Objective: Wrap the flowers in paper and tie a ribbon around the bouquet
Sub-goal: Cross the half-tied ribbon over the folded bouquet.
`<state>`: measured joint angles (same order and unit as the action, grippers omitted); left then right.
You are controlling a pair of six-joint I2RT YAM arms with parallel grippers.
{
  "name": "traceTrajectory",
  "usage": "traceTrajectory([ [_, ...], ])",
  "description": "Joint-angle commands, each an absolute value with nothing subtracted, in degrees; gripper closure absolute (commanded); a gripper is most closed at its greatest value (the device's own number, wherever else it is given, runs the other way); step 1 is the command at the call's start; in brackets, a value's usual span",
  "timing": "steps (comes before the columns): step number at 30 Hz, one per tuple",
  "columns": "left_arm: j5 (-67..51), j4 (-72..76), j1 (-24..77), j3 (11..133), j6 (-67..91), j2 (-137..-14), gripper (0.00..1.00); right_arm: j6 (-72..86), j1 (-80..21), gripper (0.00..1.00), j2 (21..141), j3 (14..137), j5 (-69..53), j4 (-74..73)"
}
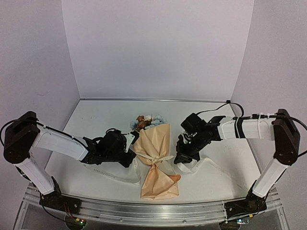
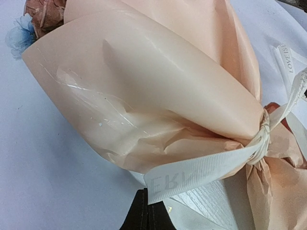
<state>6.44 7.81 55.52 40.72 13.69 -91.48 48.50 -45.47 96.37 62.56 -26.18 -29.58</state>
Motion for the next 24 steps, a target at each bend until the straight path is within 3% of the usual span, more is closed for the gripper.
traceTrajectory([
  [1,9.7,7.7,54.8,40.0,14.7,-89.0,1.00,47.8,-43.4,1.00,94.7,65.0,-27.5,-31.3],
  [4,10.4,7.4,54.0,39.4,15.5,-88.8,1.00,44.8,-42.6,1.00,94.7,64.8,-24.0,-35.5],
  [8,13.0,6.7,52.1,37.1,19.8,-87.4,1.00,42.6,-42.5,1.00,92.9,58.3,-10.6,-40.0],
  [16,12.3,5.0,44.6,30.5,28.6,-83.3,1.00,49.8,-41.4,1.00,87.1,39.1,4.0,-28.8],
  [24,8.9,8.3,42.0,30.7,26.9,-80.7,1.00,43.3,-41.2,1.00,87.0,42.4,1.6,-32.5],
])
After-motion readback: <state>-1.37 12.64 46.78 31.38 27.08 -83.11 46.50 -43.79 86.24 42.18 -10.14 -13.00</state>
